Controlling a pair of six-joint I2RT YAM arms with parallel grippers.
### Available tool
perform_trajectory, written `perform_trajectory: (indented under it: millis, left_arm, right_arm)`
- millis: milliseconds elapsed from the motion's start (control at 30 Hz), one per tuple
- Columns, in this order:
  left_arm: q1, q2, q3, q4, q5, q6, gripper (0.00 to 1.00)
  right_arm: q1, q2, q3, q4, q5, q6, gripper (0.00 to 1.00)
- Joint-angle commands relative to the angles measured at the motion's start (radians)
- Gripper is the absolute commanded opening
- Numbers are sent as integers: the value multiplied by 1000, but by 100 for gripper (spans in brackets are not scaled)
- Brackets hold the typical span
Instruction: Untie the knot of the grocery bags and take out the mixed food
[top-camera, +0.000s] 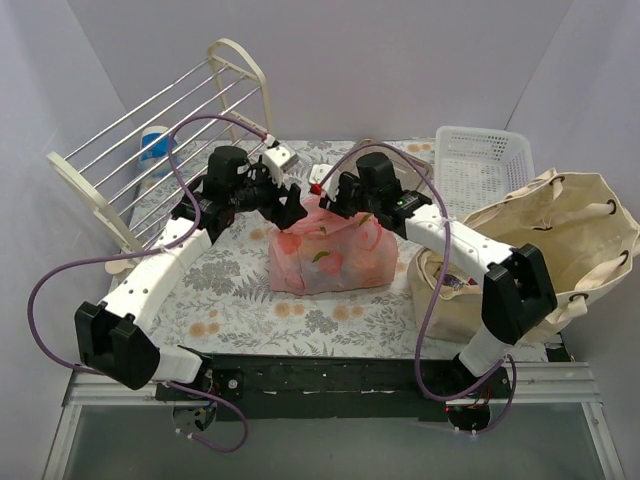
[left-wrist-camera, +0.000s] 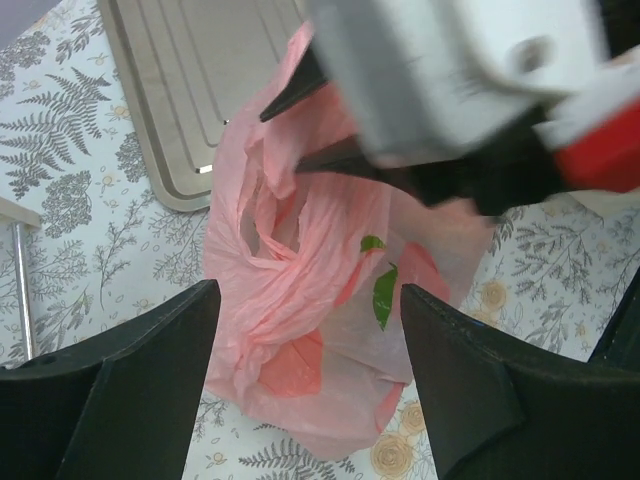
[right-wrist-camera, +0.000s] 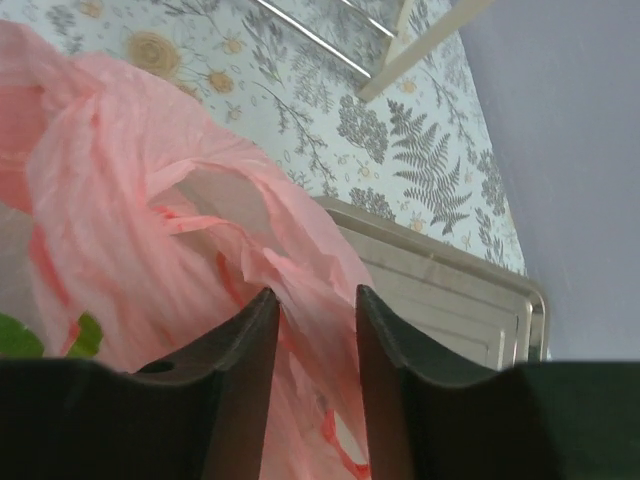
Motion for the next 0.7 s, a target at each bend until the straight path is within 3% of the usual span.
perform_trajectory:
  millis: [0,33,67,133,267,500,600,667]
  left_arm:
    - [-29,-65,-27,-49,11,91,73]
    - [-35,-65,-36,-48,15,97,73]
    - [-38,-65,-41,-46,16,103,72]
    - [-46,-54,-50,-23,22,104,72]
    - [-67,14,-28,27,65,105,72]
    - [-107,208,42,181,61,18,71]
    - [-113,303,116,153,86,30,62]
    - [-113,359,146,121,66,27,49]
  right_arm:
    - [-6,26,62,175,244,20,20]
    - [-16,24,70,191,263,78,7]
    - [-38,23,81,203,312,106,1]
    - [-85,3,99,181,304,169,1]
    - [-180,-31,150,92,102,442,1]
    - [-211,-95,78,58,-25,544,1]
    - [-210,-118,55,70,-13,562,1]
    - [-211,-123,41,70,-13,562,1]
